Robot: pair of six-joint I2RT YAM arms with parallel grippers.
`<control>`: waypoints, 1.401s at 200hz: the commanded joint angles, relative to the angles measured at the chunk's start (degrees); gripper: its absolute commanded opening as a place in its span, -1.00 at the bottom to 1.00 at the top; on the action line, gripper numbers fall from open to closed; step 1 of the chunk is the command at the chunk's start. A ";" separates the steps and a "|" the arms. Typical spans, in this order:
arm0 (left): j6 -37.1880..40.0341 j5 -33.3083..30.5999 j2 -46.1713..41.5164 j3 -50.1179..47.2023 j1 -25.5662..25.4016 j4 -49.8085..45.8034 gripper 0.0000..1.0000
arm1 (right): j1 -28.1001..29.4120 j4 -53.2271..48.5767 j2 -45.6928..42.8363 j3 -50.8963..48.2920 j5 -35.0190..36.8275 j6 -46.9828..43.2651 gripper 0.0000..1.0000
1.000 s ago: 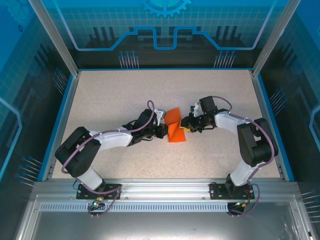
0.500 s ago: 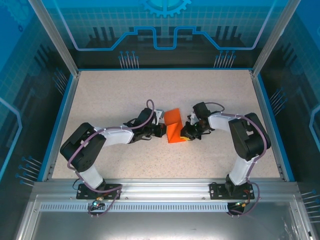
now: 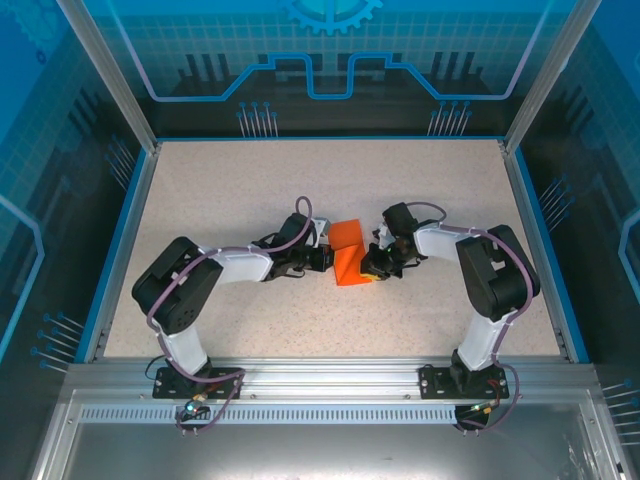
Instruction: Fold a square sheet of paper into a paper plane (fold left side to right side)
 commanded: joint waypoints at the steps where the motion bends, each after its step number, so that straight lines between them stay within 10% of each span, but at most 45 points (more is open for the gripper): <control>1: 0.98 1.53 1.44 1.94 0.52 -1.02 -1.00 | 1.02 -3.31 1.78 0.50 2.43 -1.25 -0.73; 280: 1.68 0.78 5.96 3.98 0.83 -2.30 -1.00 | 1.46 -4.19 3.17 1.02 2.16 -2.49 -0.73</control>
